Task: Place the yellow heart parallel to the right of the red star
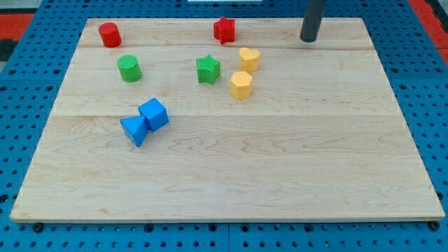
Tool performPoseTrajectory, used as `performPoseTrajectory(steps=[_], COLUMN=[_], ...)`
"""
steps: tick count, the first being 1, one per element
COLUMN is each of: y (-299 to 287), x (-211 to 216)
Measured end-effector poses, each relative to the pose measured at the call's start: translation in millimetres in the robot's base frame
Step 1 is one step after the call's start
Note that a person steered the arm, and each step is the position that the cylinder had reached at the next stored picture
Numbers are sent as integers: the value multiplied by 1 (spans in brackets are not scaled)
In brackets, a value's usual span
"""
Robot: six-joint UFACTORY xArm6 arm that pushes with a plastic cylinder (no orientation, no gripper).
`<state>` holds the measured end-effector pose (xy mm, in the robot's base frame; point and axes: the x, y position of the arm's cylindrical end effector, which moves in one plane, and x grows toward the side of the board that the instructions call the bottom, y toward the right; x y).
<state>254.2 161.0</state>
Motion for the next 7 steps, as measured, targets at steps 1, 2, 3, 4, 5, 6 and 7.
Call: performPoseTrajectory(steps=[1, 2, 3, 4, 5, 6, 7], y=[3, -4, -7, -63, -101, -122, -115], x=[0, 16, 39, 77, 101, 85, 52])
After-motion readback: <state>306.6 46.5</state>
